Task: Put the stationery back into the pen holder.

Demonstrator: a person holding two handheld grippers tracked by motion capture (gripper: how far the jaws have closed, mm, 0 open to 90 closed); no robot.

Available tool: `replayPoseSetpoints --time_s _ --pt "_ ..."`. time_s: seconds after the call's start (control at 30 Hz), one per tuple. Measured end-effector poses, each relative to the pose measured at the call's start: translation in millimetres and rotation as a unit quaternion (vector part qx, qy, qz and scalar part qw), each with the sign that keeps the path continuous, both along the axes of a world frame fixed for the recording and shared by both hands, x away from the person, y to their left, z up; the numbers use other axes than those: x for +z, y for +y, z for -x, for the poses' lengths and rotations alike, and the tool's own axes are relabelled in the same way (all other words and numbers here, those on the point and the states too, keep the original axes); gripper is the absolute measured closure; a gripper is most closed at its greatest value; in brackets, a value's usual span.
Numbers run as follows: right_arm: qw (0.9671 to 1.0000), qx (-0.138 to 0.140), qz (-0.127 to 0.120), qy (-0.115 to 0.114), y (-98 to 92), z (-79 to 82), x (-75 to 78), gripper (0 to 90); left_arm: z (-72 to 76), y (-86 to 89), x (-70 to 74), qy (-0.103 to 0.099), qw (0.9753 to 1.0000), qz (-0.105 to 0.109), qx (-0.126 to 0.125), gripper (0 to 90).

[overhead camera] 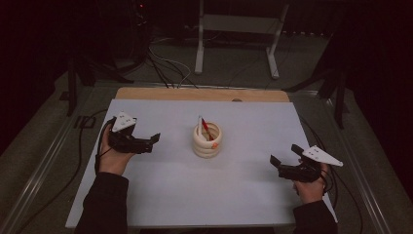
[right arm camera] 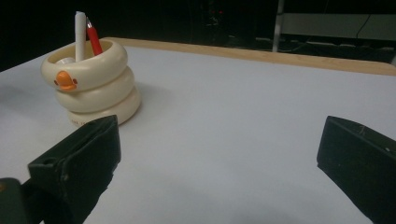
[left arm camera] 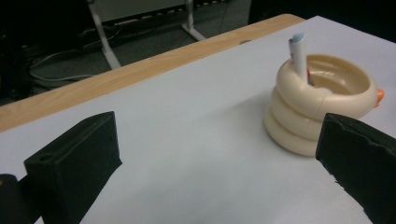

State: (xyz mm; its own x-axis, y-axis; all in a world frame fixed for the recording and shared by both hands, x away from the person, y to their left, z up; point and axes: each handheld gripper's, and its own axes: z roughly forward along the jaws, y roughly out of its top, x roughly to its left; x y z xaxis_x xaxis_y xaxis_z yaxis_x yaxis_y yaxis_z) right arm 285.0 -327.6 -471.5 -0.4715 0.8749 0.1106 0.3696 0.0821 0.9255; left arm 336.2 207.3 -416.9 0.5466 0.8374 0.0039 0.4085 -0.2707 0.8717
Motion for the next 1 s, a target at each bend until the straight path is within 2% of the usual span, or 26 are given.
replayPoseSetpoints --time_s 0.27,0.37,0.57,0.8,1.0 --pt "1.0 0.003 0.0 -0.001 0.8 0.4 -0.1 0.0 11.5 17.1 -16.3 -0.001 0.9997 0.008 0.023 0.1" --pt "1.0 0.005 0.001 -0.002 1.3 0.2 -0.3 0.0 16.0 21.7 -22.2 -0.009 0.9994 0.019 0.027 0.2" --pt "1.0 0.008 -0.001 -0.002 2.7 1.1 -0.4 0.0 26.3 28.7 -31.7 -0.033 0.9984 0.027 0.036 0.2" --pt "0.9999 0.011 0.0 -0.004 4.3 3.1 -0.6 0.0 33.4 37.7 -46.4 -0.03 0.9976 0.04 0.048 0.2" --pt "0.9999 0.014 0.002 -0.006 5.5 5.0 -0.8 0.0 37.9 39.5 -50.1 -0.031 0.9975 0.044 0.047 0.2"
